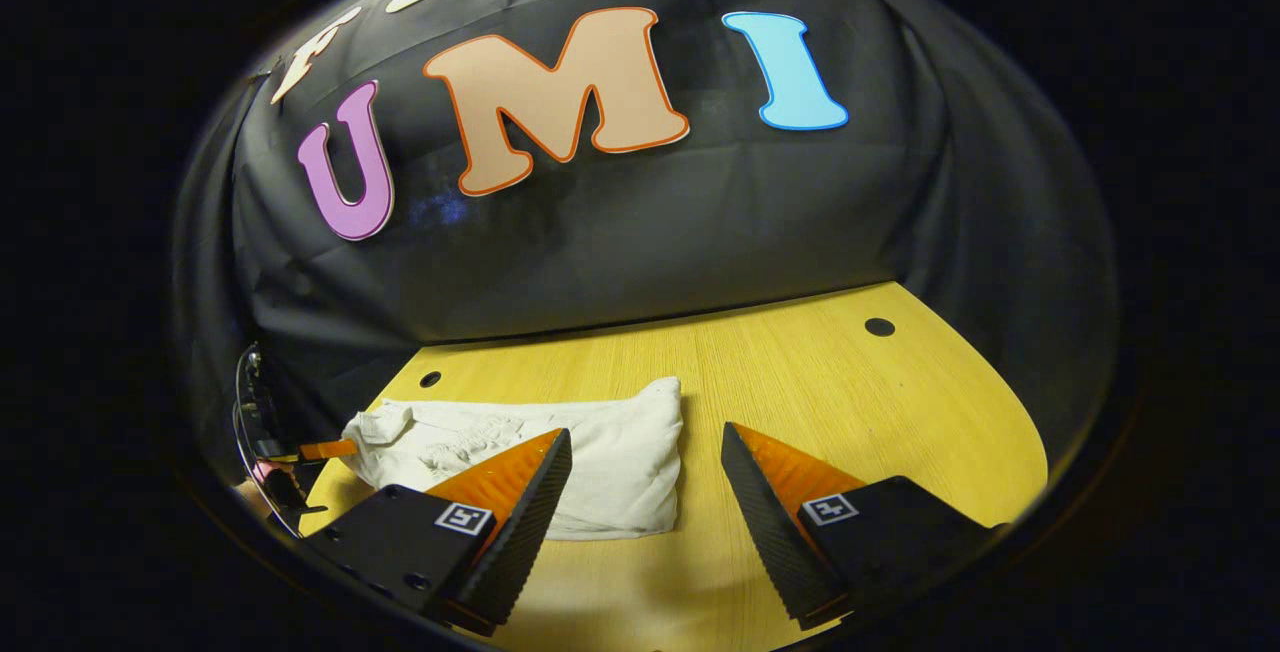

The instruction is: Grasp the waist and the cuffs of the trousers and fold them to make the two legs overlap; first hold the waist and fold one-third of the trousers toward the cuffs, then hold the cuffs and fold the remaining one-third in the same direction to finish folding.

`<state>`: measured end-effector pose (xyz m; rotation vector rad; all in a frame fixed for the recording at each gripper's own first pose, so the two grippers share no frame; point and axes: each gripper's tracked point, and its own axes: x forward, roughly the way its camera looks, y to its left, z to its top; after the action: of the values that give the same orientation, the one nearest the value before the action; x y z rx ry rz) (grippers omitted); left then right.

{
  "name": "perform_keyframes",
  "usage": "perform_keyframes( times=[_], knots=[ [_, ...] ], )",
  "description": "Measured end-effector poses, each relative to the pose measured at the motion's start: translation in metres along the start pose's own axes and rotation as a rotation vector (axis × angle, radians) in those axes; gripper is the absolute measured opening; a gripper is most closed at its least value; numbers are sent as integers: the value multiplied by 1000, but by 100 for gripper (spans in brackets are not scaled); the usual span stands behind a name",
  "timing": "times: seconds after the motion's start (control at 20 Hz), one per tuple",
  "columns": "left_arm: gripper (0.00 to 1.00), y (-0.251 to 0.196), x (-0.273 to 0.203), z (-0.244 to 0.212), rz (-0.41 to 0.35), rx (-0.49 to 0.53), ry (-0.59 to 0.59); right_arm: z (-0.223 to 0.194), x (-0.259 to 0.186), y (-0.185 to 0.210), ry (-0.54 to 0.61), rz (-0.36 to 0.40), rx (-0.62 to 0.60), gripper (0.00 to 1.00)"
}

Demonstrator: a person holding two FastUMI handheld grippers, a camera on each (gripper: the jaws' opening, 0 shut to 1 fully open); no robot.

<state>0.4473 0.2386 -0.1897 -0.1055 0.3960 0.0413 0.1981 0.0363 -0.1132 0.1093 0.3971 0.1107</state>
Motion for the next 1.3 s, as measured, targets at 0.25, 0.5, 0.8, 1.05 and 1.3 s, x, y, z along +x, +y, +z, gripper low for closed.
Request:
perform_keyframes(
  times=[0.25,0.5,0.8,1.05,1.3],
  knots=[
    [0,-90,-22,52,-112,-44,-102,-2,-2,-16,1,17,-34,97],
    [0,-203,-35,84,-248,7,-156,-8,-4,-32,23,44,-73,92],
    [0,-327,-35,71,-381,258,-116,-15,-6,-49,41,68,-135,97],
    [0,-382,-17,-5,-466,479,0,-23,-9,-64,55,65,-131,92],
    [0,-397,-6,-87,-542,554,165,-30,-11,-79,69,57,-113,97]
  ],
)
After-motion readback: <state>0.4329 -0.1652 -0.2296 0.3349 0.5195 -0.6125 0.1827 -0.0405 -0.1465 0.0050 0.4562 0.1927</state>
